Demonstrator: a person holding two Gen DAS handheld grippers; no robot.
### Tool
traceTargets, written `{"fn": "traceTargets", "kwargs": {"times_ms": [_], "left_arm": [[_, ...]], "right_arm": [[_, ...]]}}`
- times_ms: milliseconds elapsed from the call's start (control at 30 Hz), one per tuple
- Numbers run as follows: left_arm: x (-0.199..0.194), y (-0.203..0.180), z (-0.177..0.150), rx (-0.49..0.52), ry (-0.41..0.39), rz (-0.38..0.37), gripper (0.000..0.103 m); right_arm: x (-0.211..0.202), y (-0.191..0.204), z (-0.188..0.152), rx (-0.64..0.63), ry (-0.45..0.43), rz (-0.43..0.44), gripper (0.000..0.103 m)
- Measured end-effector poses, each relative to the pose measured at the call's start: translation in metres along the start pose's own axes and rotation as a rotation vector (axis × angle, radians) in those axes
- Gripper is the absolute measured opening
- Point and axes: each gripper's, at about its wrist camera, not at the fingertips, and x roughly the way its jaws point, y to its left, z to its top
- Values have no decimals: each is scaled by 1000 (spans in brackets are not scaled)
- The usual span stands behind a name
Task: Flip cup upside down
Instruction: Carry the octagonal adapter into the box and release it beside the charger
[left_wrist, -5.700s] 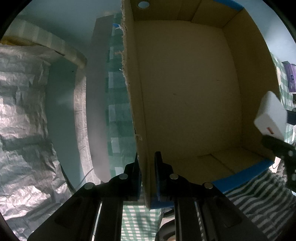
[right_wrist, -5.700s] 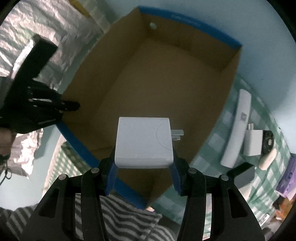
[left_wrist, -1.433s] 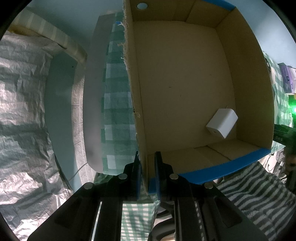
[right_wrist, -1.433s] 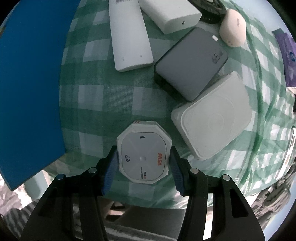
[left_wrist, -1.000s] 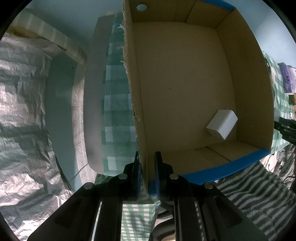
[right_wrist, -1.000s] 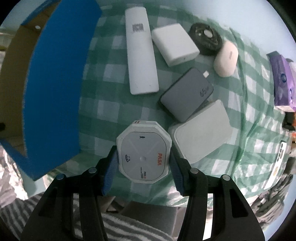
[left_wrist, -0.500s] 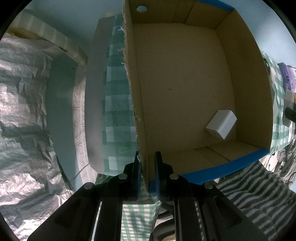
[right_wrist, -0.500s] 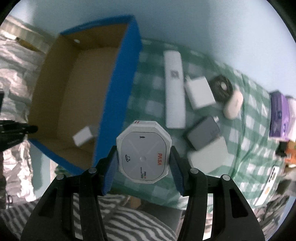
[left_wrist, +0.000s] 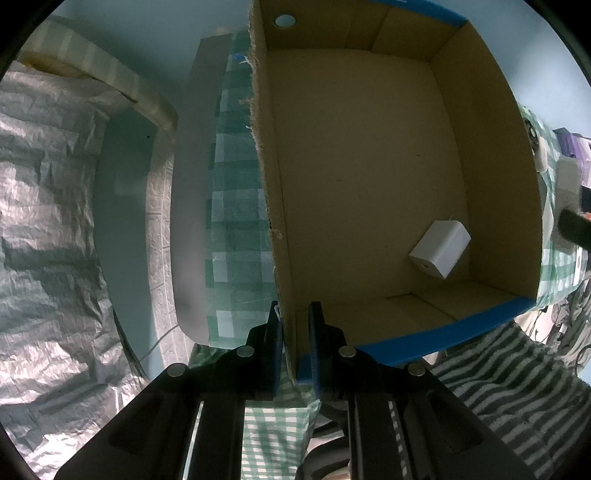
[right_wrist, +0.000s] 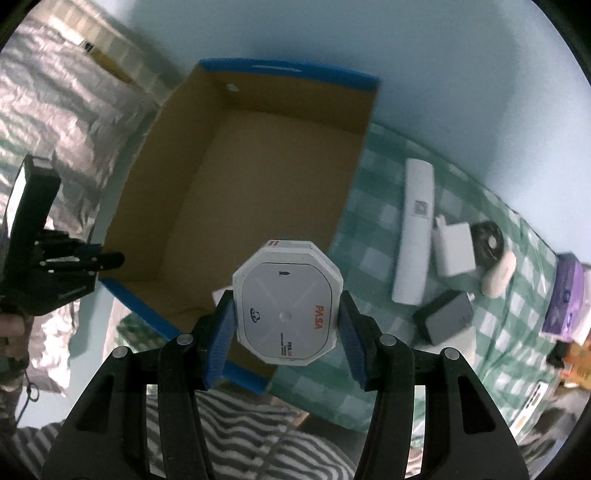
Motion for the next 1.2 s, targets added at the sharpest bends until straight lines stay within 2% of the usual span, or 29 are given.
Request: {"fn": "traceTargets", "kwargs": {"times_ms": [400,800,1200], "left_arm": [[-1,0,-2,-3,-4,-6,12],[-1,0,-2,-6,-4,-8,12],[-1,-1,-2,-3,-3,-8,12]], "right_arm": [[29,28,10,-88,43,9,53],[59,32,12,-115,106,8,53],[77,27,10,-101,133,12,53]]}}
